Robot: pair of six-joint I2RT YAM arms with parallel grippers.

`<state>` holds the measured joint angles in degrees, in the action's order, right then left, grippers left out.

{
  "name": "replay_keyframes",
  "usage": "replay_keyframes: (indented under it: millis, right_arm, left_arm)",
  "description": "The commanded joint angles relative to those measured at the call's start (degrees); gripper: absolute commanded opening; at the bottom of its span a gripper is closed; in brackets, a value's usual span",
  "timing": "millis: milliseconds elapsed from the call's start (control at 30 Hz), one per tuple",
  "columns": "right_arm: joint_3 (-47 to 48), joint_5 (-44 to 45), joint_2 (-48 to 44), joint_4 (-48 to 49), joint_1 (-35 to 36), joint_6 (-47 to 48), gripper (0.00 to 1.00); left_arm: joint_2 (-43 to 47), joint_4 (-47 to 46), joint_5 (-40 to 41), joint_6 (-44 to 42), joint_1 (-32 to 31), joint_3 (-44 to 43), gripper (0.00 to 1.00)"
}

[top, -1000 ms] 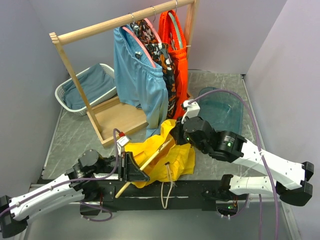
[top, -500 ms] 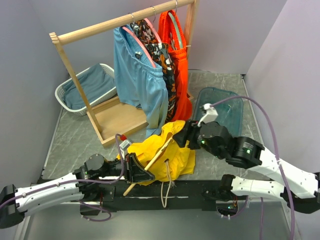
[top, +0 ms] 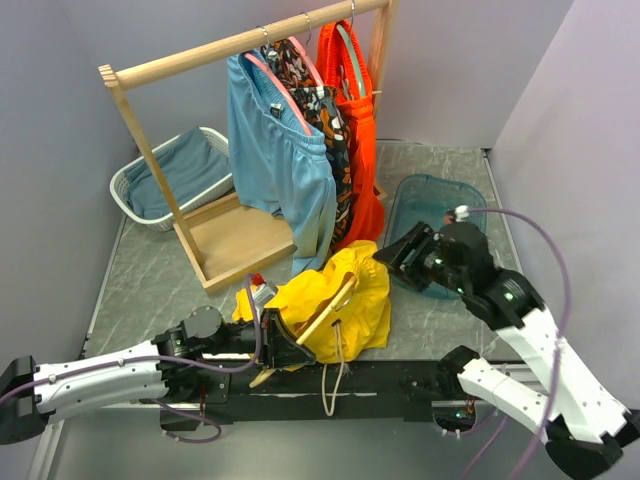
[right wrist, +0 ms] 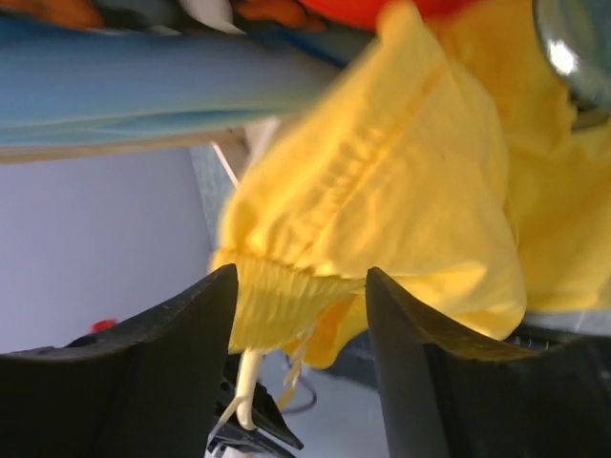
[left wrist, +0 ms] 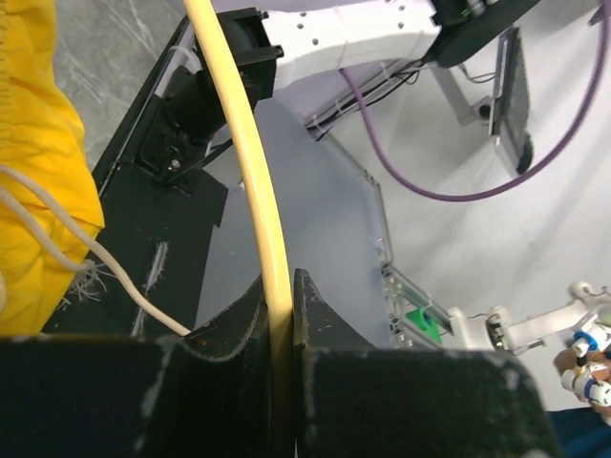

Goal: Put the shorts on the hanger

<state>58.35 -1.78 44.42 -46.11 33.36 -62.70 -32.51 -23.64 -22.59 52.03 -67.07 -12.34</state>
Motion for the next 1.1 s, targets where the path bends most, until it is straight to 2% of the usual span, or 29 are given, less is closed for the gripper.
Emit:
replay_keyframes:
  millis: [0,267,600,733,1067]
  right_arm:
    - [-4.6,-13.5,3.1,3.7,-3.0,-4.4,0.61]
    - [-7.2,-14.1,3.7,2.7,-7.3,-5.1,0.63]
    - [-11.2,-13.2,1.8,4.6,-8.5,-6.1,0.63]
    - [-11.4,-14.0,2.2,4.9,-9.3,-5.1,0.62]
    - [-6.4,-7.2,-1.4,0.1,-9.7,-1.9,0.67]
  left_arm:
    - [-1.6,-2.3,1.8,-7.6,-1.1,-5.8,0.01]
    - [-8.5,-0.7,2.6,-11.4,-4.0,-9.2,0.01]
    - [-14.5,-2.4,3.9,-13.5,-6.9,-11.5,0.01]
    - [-16.2,-2.3,4.5,-14.1,-8.0,-12.4,0.01]
    - [-17.8,-1.2,6.2,-14.5,-8.7,-13.0,0.01]
